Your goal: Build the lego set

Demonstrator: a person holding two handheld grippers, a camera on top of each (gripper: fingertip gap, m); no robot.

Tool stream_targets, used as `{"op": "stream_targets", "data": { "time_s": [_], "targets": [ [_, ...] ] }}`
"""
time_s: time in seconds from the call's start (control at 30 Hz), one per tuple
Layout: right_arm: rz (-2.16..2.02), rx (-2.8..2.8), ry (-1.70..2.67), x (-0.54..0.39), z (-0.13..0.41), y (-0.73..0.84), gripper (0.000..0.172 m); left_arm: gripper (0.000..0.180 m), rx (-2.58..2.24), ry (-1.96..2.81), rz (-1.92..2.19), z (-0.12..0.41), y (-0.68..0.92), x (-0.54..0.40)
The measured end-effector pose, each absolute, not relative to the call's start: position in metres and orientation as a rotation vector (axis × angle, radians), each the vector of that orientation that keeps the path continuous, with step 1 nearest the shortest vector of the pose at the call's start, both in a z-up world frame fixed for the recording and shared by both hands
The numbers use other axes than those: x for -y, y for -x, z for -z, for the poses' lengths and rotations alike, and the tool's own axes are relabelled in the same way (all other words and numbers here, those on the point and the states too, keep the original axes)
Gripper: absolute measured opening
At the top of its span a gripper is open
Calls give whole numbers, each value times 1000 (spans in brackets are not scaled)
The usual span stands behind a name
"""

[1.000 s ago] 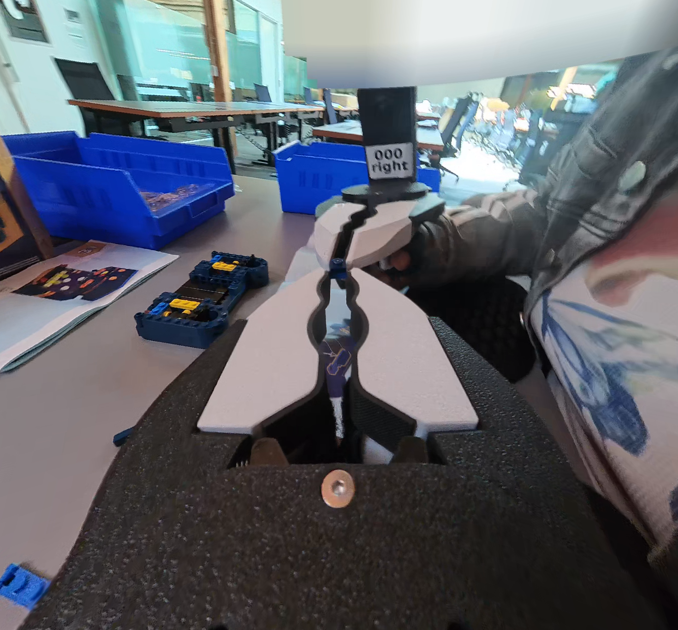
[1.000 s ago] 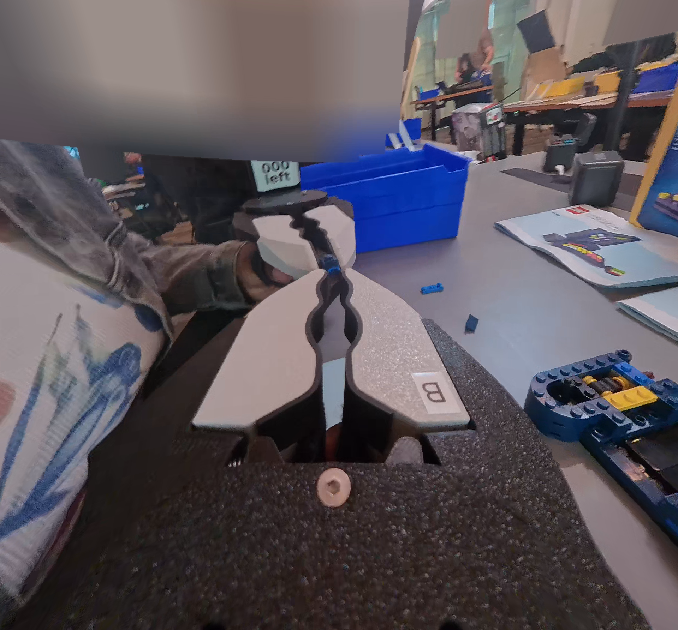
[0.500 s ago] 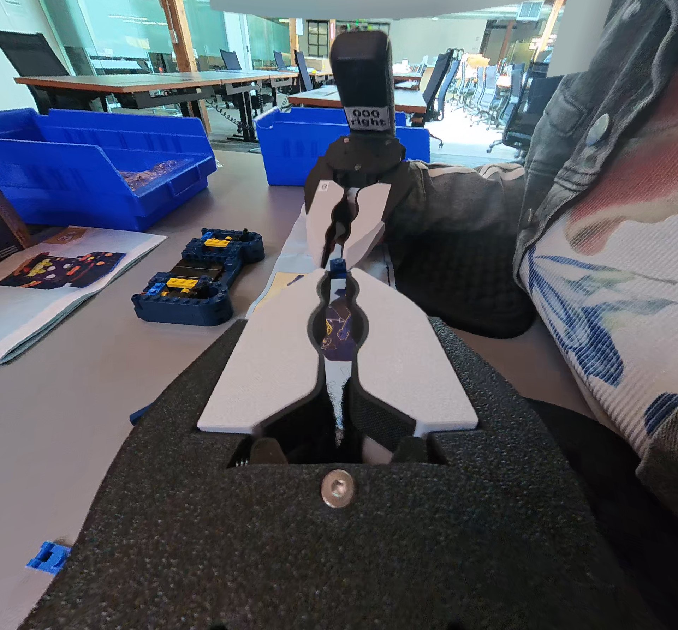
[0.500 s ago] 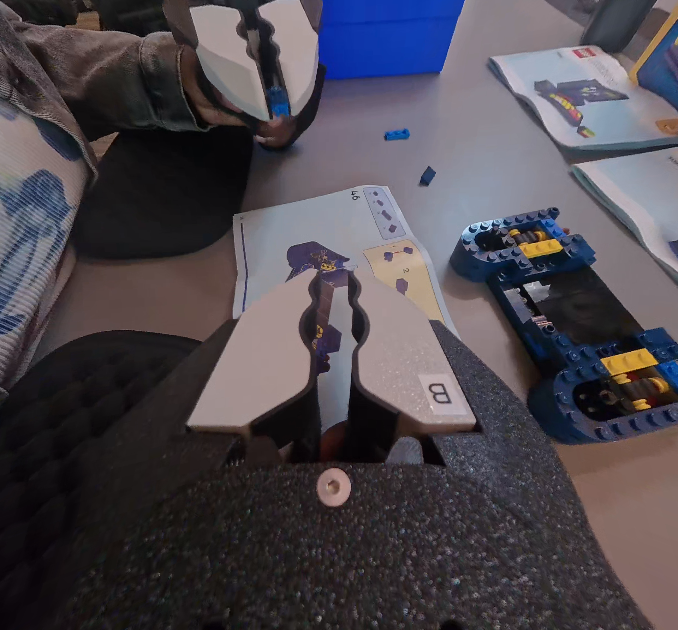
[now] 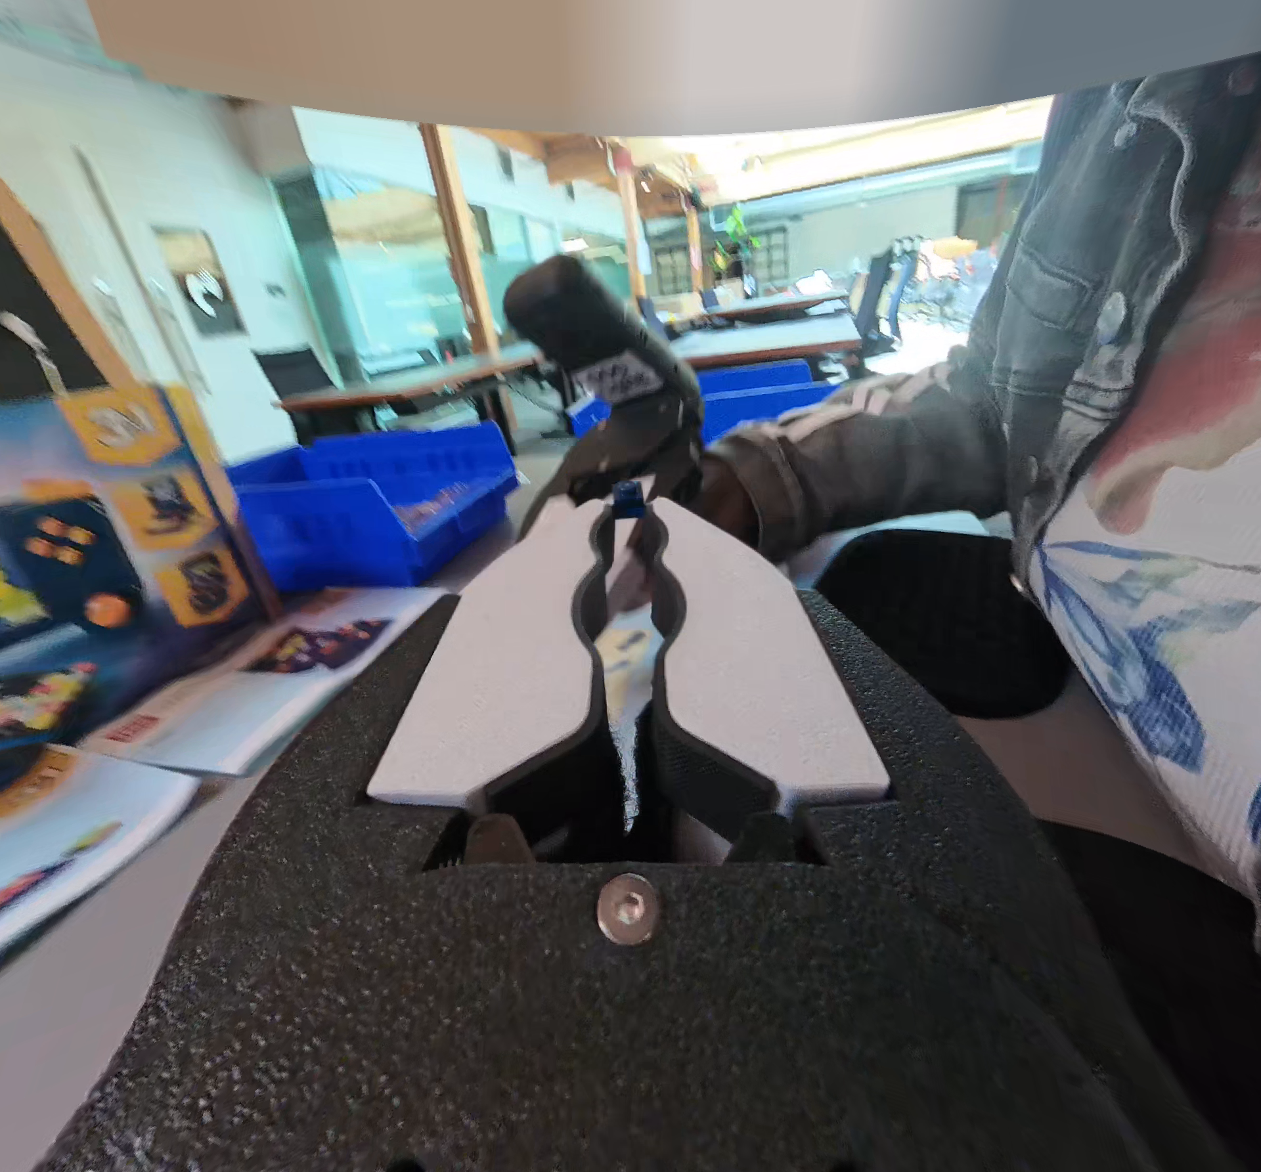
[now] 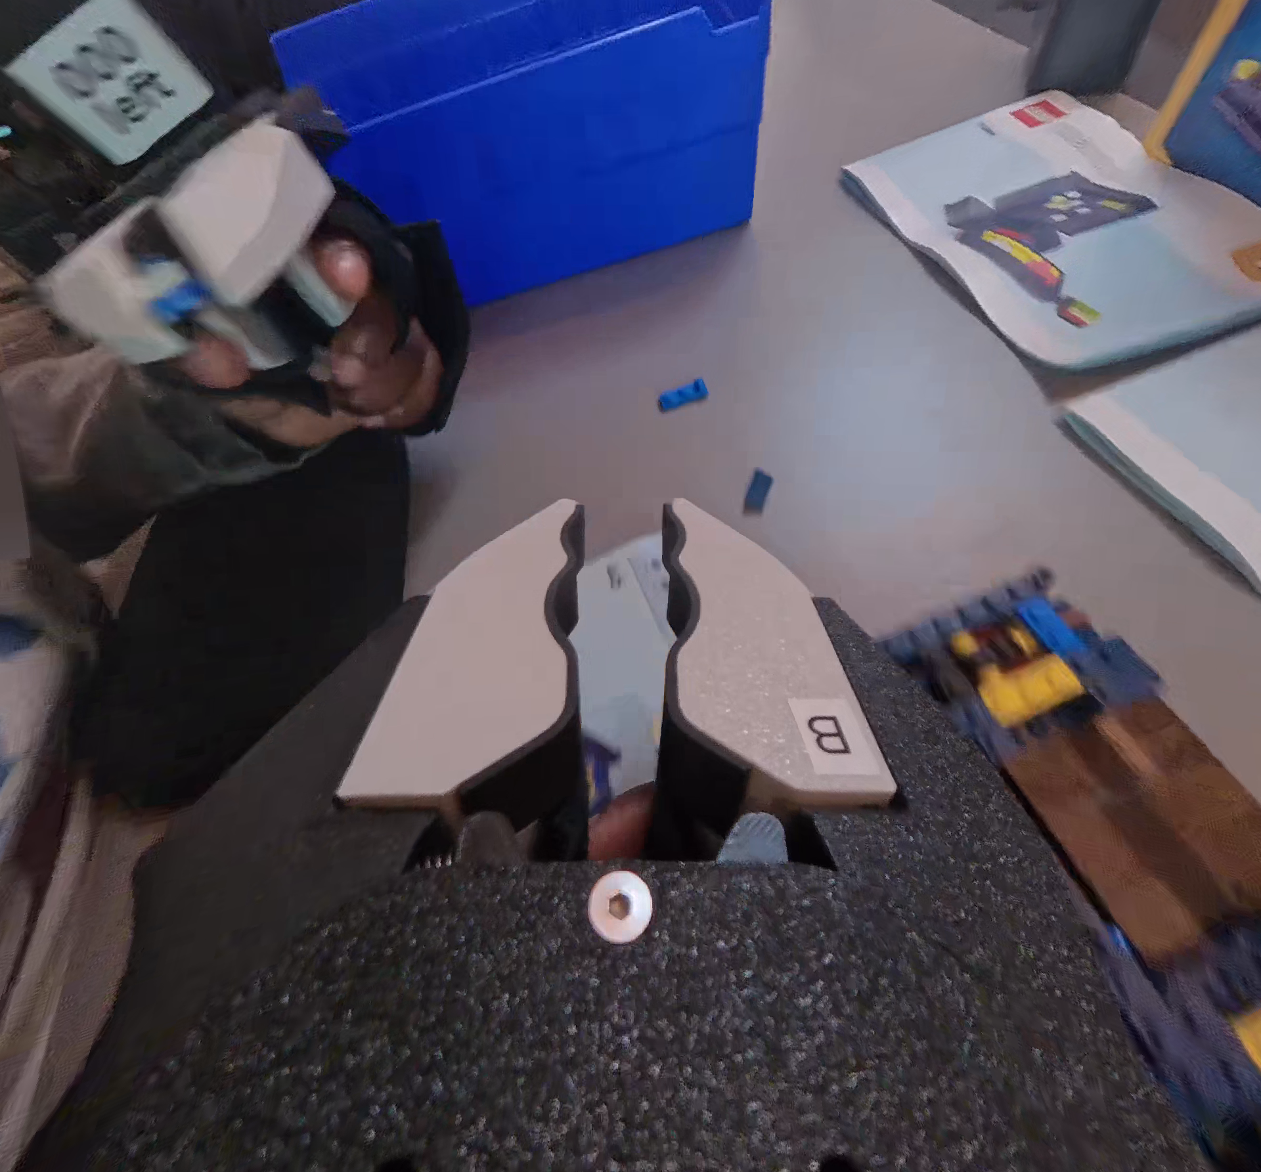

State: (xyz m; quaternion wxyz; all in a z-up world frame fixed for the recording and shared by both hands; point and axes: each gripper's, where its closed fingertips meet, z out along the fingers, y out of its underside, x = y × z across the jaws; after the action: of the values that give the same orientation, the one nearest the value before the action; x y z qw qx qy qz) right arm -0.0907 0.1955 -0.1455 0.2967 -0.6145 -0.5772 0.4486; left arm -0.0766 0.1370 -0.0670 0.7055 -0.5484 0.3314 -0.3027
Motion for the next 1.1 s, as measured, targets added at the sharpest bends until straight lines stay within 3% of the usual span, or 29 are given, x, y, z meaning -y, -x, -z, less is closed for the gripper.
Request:
{"op": "stream_targets", "data": {
  "time_s": [0.2, 0.33, 0.6, 0.9, 1.1],
  "targets": [
    [-969, 1626, 1842, -194, 197, 164, 34, 7, -638, 1084, 469, 40, 105, -125],
    [-910, 1618, 1877, -192, 205, 186, 37, 7, -619, 1041, 449, 32, 108, -118],
    [-615, 1763, 1652, -200, 209, 202, 7, 7, -588, 1020, 450, 27, 114, -114],
    [-643, 2070, 1154, -190, 176, 135, 7, 7, -573, 1057, 478, 31, 117, -119],
    [-468, 2150, 1009, -194, 184, 23, 7, 7, -648, 1350, 772, 74, 88, -139]
  ]
}}
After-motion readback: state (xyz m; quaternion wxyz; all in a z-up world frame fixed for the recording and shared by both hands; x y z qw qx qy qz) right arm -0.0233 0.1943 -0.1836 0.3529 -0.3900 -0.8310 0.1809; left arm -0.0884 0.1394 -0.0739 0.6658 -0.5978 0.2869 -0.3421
